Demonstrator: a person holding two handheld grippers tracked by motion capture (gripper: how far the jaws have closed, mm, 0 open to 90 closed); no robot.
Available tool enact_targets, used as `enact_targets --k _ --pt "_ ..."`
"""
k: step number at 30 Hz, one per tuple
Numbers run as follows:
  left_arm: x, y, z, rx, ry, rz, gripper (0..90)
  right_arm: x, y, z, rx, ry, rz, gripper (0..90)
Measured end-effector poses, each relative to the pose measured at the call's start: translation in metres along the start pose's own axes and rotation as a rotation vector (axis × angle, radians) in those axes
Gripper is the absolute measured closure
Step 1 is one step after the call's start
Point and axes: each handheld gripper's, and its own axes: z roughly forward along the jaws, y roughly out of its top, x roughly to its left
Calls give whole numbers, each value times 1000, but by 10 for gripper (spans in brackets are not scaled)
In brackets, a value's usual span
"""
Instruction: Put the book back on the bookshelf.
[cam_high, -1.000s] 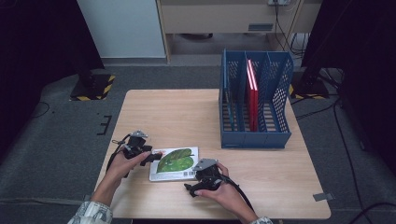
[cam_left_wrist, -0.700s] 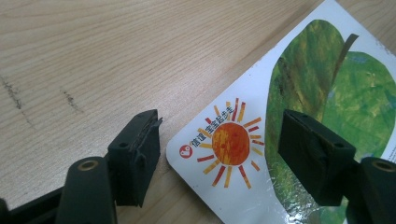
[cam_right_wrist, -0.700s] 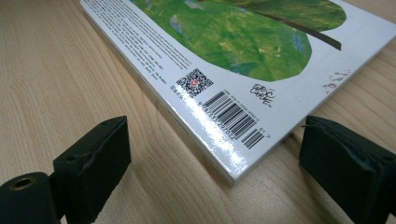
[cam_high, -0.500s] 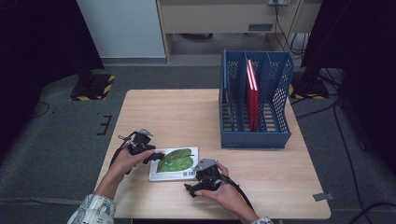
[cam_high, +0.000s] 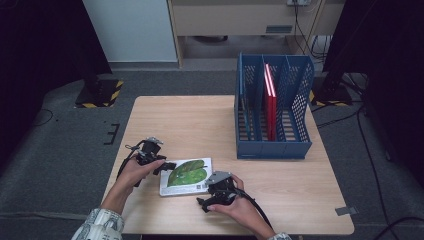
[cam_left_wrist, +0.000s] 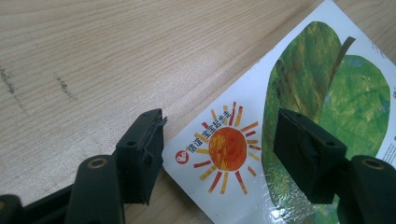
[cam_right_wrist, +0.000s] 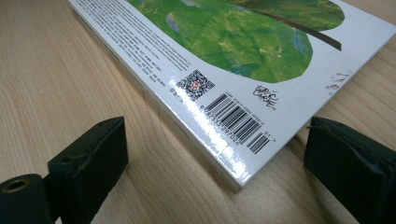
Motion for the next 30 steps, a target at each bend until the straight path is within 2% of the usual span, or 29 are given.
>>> enact_targets --k 10,12,17,20,26,30 --pt "-2 3 -6 -23 -14 -10 331 -1 2 2 -10 -26 9 54" --pt "-5 4 -5 -22 -31 -7 331 0 5 2 -25 -56 -9 50" --pt "-6 6 -6 -26 -30 -7 329 1 7 3 -29 -81 -27 49" --pt "-7 7 -7 -35 -50 -14 331 2 9 2 -34 -98 -41 44" --pt "-9 9 -9 -39 -51 -6 332 6 11 4 -28 -115 -71 25" --pt "-9 10 -9 -37 -48 -9 331 5 11 5 -27 -117 -71 24"
